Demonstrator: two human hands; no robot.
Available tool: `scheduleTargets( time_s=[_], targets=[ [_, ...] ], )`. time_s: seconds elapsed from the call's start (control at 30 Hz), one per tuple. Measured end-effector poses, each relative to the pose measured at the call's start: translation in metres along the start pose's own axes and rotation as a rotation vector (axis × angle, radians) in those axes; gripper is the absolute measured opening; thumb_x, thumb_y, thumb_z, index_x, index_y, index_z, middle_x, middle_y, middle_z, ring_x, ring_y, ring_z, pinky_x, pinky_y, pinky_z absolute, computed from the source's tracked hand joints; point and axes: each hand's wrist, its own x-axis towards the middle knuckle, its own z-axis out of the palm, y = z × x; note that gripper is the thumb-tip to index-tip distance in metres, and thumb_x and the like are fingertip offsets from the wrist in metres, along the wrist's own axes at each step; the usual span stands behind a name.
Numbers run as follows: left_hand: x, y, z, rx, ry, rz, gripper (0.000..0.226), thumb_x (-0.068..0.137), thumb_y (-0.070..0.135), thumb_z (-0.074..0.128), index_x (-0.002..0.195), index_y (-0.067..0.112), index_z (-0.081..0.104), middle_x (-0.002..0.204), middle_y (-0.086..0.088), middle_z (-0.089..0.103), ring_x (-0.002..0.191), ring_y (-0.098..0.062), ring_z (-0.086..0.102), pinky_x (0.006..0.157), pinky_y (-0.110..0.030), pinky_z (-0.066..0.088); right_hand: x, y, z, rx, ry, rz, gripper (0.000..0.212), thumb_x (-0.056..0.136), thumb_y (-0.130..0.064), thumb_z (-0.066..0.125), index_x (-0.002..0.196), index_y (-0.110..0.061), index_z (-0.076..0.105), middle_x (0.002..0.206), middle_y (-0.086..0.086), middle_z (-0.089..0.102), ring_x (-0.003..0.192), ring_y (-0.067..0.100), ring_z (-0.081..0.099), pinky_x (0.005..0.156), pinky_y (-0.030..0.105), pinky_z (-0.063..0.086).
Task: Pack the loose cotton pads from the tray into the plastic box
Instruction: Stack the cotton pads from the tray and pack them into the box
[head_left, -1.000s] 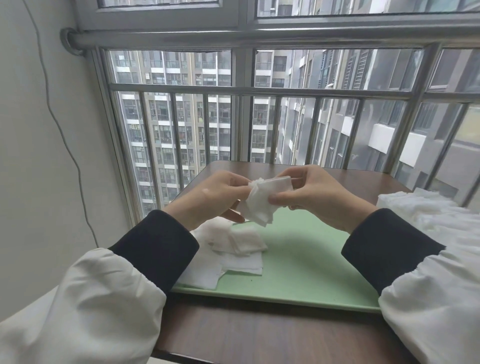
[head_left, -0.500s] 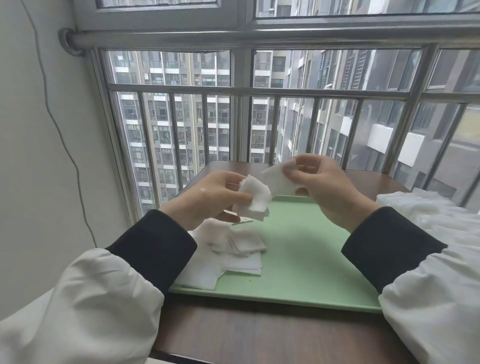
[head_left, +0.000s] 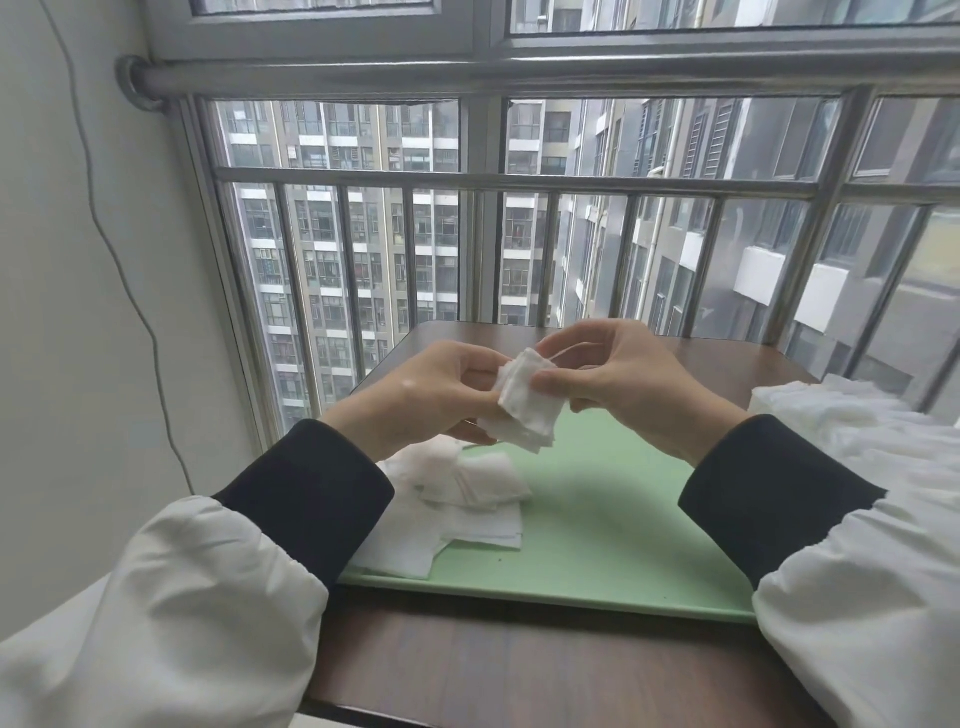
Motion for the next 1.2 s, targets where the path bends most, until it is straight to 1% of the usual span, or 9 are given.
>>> scheduleTargets(
  time_s=[0.3, 0.37, 0.47, 0.6, 0.73, 0.83, 0.97, 1.1, 1.2],
  targets=[
    [0.003, -0.001, -0.001, -0.070, 0.002, -0.037, 0.025, 0.100, 0.006, 0.053, 0.107, 0.015, 0.076, 0.095, -0.007, 0.077, 0.084, -0.019, 0.075, 0.068, -0.029, 0.060, 0.001, 0.003, 0.004, -0.085, 0.036, -0.035, 0.032, 0.072, -0.008, 0.088, 0.099, -0.006, 0.072, 0.087, 0.015, 0.076, 0.071, 0.017, 0.067, 0.056, 0.022, 0.051],
    [0.004, 0.000, -0.001, -0.170, 0.004, -0.065, 0.027, 0.104, 0.019, 0.049, 0.107, 0.013, 0.075, 0.098, -0.010, 0.077, 0.086, -0.024, 0.074, 0.074, -0.036, 0.062, 0.002, 0.004, 0.006, -0.113, 0.055, -0.052, 0.032, 0.071, -0.011, 0.089, 0.098, -0.007, 0.072, 0.083, 0.015, 0.076, 0.067, 0.015, 0.066, 0.055, 0.023, 0.049],
    [0.004, -0.003, -0.002, -0.082, 0.004, -0.007, 0.034, 0.096, 0.043, 0.062, 0.110, 0.015, 0.073, 0.101, -0.009, 0.077, 0.090, -0.024, 0.075, 0.078, -0.034, 0.062, 0.005, 0.003, 0.010, -0.264, 0.106, -0.088, 0.036, 0.070, -0.029, 0.090, 0.097, -0.015, 0.070, 0.073, 0.010, 0.071, 0.055, 0.007, 0.059, 0.050, 0.019, 0.045],
    [0.005, -0.006, -0.009, -0.091, 0.174, 0.069, 0.024, 0.090, 0.020, 0.075, 0.113, 0.015, 0.070, 0.100, -0.004, 0.077, 0.094, -0.021, 0.075, 0.076, -0.031, 0.062, 0.013, 0.003, 0.012, -0.523, 0.154, -0.075, 0.039, 0.080, -0.058, 0.074, 0.100, -0.026, 0.064, 0.072, -0.007, 0.064, 0.056, 0.000, 0.055, 0.046, 0.011, 0.036],
    [0.008, -0.009, -0.021, -0.200, 0.470, 0.035, 0.011, 0.094, 0.011, 0.069, 0.103, 0.016, 0.066, 0.105, -0.009, 0.072, 0.092, -0.024, 0.074, 0.071, -0.030, 0.063, 0.025, 0.004, 0.010, -0.574, 0.021, 0.100, 0.013, 0.096, -0.030, 0.062, 0.104, -0.020, 0.067, 0.085, -0.004, 0.068, 0.065, 0.011, 0.063, 0.046, 0.015, 0.042],
    [0.008, -0.013, -0.030, -0.239, 0.648, 0.013, 0.009, 0.094, 0.012, 0.065, 0.100, 0.018, 0.062, 0.105, -0.008, 0.068, 0.089, -0.020, 0.071, 0.072, -0.031, 0.063, 0.035, 0.004, 0.019, -0.665, -0.190, 0.214, 0.012, 0.097, -0.027, 0.060, 0.104, -0.023, 0.068, 0.096, -0.001, 0.070, 0.070, 0.009, 0.067, 0.049, 0.016, 0.048],
    [0.007, -0.016, -0.038, -0.283, 0.739, 0.002, 0.010, 0.095, 0.013, 0.063, 0.093, 0.021, 0.059, 0.103, -0.007, 0.068, 0.092, -0.023, 0.071, 0.080, -0.038, 0.063, 0.053, 0.007, 0.043, -0.776, -0.260, 0.286, 0.020, 0.093, -0.040, 0.065, 0.101, -0.021, 0.068, 0.094, -0.001, 0.072, 0.073, 0.012, 0.069, 0.055, 0.023, 0.051],
    [0.011, -0.020, -0.038, -0.276, 0.735, -0.019, 0.008, 0.095, 0.015, 0.063, 0.102, 0.019, 0.061, 0.105, -0.005, 0.068, 0.091, -0.020, 0.070, 0.068, -0.028, 0.062, 0.062, 0.008, 0.066, -0.779, -0.220, 0.310, 0.053, 0.079, -0.038, 0.081, 0.114, -0.001, 0.066, 0.082, 0.006, 0.068, 0.066, 0.020, 0.063, 0.054, 0.025, 0.053],
    [0.014, -0.022, -0.037, -0.248, 0.725, -0.017, 0.011, 0.094, 0.017, 0.063, 0.105, 0.019, 0.062, 0.104, -0.004, 0.068, 0.091, -0.020, 0.070, 0.068, -0.029, 0.060, 0.062, 0.009, 0.075, -0.773, -0.195, 0.322, 0.062, 0.075, -0.029, 0.087, 0.123, 0.001, 0.061, 0.103, 0.012, 0.070, 0.080, 0.024, 0.069, 0.070, 0.035, 0.060]
  ],
)
